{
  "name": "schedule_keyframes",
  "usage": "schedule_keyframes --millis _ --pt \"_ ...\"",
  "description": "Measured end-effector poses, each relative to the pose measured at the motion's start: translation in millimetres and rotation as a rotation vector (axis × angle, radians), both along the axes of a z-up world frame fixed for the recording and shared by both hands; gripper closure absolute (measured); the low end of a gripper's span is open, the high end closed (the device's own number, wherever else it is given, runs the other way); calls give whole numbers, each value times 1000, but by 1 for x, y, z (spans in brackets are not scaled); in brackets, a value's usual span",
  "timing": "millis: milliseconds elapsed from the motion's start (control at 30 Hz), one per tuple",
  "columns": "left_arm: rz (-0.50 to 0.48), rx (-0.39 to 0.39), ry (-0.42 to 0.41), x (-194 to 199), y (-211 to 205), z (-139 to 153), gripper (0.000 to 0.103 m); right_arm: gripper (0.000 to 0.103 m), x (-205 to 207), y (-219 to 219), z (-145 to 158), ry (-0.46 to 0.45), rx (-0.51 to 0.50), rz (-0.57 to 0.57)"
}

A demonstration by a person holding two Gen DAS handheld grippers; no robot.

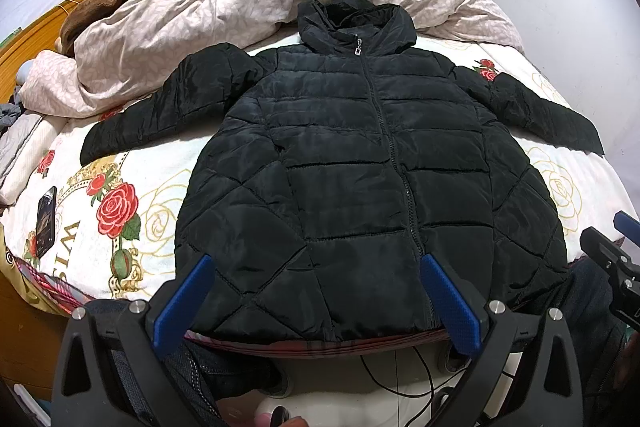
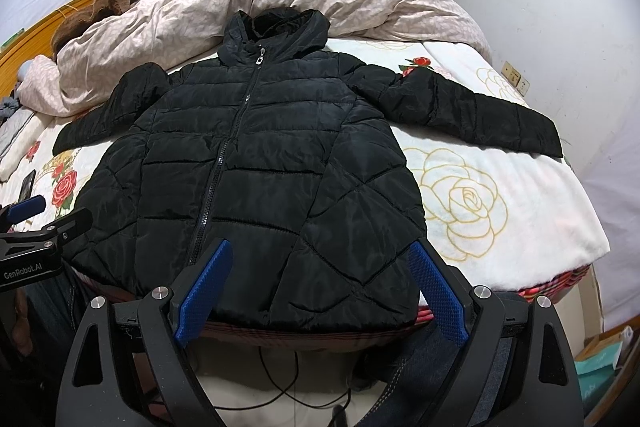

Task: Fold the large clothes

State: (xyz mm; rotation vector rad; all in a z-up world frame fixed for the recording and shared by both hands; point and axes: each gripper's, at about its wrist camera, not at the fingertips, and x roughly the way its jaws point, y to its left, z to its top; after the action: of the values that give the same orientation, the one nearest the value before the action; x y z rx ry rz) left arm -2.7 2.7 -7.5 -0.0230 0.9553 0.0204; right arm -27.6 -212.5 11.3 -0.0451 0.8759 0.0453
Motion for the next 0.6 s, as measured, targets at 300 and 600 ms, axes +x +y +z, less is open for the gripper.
schedule_keyframes --millis 300,600 --pt "-1 0 0 0 0 0 0 13 1 4 -5 6 -3 2" --pt "2 -2 3 -3 2 -3 0 13 0 1 -5 9 -3 2"
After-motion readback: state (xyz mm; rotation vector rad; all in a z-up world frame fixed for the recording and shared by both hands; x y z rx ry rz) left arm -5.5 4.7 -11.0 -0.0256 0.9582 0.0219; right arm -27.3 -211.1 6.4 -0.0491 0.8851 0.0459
